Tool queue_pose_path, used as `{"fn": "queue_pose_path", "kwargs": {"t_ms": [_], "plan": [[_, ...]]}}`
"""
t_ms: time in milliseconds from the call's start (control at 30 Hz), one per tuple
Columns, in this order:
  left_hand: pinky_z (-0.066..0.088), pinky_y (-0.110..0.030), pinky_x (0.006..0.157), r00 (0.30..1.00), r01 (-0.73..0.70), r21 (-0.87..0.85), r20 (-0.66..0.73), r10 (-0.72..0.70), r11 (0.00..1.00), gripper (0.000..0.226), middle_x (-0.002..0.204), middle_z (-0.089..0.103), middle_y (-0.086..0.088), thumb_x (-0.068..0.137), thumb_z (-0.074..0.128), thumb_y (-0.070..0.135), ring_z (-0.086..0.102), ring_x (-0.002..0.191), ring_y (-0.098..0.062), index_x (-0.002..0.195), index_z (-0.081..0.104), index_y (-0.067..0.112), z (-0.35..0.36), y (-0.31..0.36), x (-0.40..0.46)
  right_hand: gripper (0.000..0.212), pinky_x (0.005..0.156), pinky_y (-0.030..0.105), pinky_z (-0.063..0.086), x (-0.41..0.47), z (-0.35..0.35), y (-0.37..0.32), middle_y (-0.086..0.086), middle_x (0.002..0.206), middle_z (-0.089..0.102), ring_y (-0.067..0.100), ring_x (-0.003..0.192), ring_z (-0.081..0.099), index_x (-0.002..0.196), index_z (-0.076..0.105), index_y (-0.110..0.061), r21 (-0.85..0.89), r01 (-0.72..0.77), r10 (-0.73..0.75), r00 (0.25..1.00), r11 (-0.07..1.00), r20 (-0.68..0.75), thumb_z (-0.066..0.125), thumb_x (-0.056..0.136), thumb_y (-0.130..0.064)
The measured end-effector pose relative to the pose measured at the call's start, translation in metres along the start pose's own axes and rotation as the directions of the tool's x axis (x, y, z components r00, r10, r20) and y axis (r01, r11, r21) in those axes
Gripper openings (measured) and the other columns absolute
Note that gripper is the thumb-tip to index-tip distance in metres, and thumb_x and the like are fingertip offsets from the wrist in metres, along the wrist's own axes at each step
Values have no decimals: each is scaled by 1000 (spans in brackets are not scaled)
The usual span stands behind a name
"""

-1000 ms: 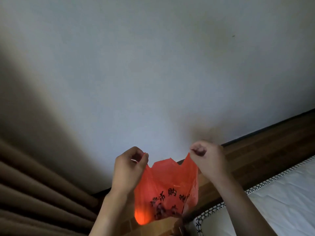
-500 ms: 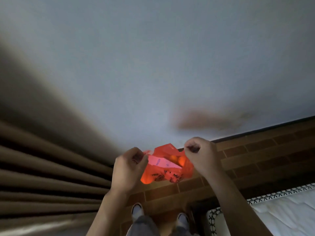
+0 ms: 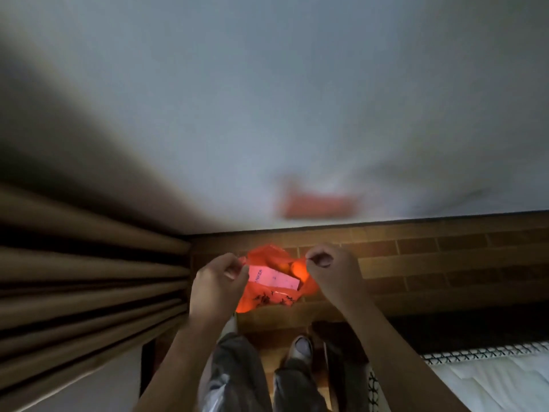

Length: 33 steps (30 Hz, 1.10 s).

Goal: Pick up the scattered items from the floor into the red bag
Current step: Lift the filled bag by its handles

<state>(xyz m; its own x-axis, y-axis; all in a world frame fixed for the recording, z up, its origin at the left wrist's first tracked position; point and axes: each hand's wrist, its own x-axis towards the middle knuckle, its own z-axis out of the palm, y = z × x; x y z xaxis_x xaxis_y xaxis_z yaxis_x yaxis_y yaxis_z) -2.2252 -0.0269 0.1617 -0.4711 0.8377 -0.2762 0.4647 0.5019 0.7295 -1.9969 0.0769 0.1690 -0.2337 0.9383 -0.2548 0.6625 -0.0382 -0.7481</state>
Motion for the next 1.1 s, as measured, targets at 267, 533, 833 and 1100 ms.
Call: {"fn": "queue_pose_path", "kwargs": {"t_ms": [267, 533, 833, 1100], "plan": [[46, -28, 65, 998, 65, 105, 14, -67, 992, 13, 79, 69, 12, 90, 76, 29, 67, 74, -8, 81, 66, 28, 49, -106, 75, 15, 65, 13, 51, 63, 114, 67, -12, 85, 73, 2, 75, 68, 90, 77, -19, -2, -77, 77, 996, 997, 42, 75, 89, -4], [56, -36, 80, 984, 123, 167, 109, -142, 978, 6, 95, 70, 9, 96, 66, 36, 66, 87, -14, 93, 66, 31, 104, -189, 142, 18, 74, 28, 63, 119, 206, 138, -6, 93, 75, 7, 80, 71, 93, 74, -19, -74, -80, 87, 992, 994, 95, 77, 88, -2], [56, -38, 78, 981, 138, 161, 112, -157, 977, 17, 88, 68, 3, 91, 72, 35, 66, 84, -23, 80, 61, 29, 155, -249, 194, 18, 72, 37, 61, 165, 251, 190, -8, 86, 75, 10, 76, 69, 86, 76, -19, -72, -125, 128, 991, 990, 43, 73, 87, -1], [40, -25, 64, 974, 176, 108, 127, -190, 978, 10, 88, 67, 4, 92, 74, 28, 64, 84, -17, 86, 69, 22, 205, -263, 218, 16, 75, 31, 61, 190, 273, 219, -10, 90, 74, 7, 81, 69, 90, 76, -20, -112, -117, 125, 990, 987, 61, 73, 89, -4]]}}
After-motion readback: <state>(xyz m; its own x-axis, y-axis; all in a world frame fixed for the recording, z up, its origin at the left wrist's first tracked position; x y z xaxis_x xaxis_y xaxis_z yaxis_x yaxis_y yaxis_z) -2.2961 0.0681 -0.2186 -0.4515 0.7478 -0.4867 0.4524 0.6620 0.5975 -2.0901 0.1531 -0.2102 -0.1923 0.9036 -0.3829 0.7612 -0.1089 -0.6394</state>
